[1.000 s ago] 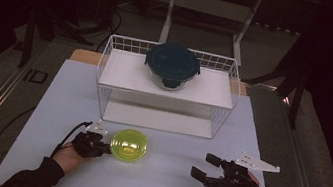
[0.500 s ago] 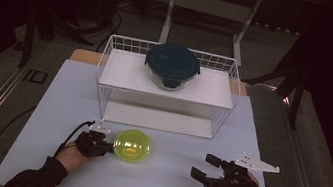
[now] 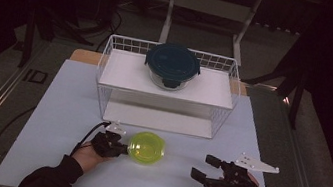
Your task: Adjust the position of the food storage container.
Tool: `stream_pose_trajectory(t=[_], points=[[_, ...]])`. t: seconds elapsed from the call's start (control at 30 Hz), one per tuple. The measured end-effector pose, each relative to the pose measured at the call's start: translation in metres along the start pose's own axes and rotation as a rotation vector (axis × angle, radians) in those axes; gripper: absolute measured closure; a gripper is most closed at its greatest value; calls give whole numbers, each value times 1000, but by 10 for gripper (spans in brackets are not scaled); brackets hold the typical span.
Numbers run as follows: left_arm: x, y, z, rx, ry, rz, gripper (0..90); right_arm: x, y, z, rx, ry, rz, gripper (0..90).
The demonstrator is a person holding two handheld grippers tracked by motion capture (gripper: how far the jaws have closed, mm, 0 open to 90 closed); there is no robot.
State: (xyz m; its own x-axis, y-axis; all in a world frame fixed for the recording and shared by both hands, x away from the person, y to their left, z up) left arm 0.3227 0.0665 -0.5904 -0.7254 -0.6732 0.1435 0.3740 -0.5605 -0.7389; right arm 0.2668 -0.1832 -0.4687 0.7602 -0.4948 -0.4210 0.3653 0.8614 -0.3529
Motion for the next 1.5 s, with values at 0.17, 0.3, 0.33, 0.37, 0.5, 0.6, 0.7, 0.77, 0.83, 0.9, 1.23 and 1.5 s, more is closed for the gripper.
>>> stream_pose_trajectory(t=[0.17,0.3,0.33,0.37,0.5,0.6,0.7,0.77,0.83,0.9,1.23,1.5], points=[[6,5,5,-1,0,-13,888,1,0,-1,0,0,-1,154],[8,9,7,-4,13,-17,888,1,1,-1,-2,-1,-1,154],[11,12,10,-3,17,-22,888,1,1,-1,-2,-1,0,154],[11,12,10,-3,17,-22,888,1,1,-1,-2,-1,0,154],[16,16,13,-2,24,-28,888,1,1,-1,-2,-2,1,154],[18,18,15,-3,26,-33,888,1,1,-1,-2,-2,1,154],[20,20,16,-3,26,-38,888,1,2,-2,-2,-2,2,154],[21,21,17,-4,37,-37,888,1,2,-2,-4,-1,1,154],[22,22,17,-1,32,-40,888,1,2,-2,-4,2,0,154],[22,22,17,-4,32,-43,888,1,2,-2,-6,2,0,154],[10,1,9,11,11,-17,886,2,2,-2,-6,-7,-10,154],[13,-38,14,96,-19,-56,788,2,5,-2,-13,-22,-12,154]])
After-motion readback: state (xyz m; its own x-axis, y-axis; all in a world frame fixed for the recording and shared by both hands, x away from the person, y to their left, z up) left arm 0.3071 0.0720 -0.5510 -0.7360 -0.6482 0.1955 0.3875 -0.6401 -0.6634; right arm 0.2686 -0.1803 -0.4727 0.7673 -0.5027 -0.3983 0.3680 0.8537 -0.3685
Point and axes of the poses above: each handheld gripper's, and its own axes: y roughly forward along the jaws, z roughly out of its top, x roughly to its right, the point moved 9 cm from there along y, roughly forward along the jaws, and after that the axes turned 6 degrees about z, right-handed, at the moved point
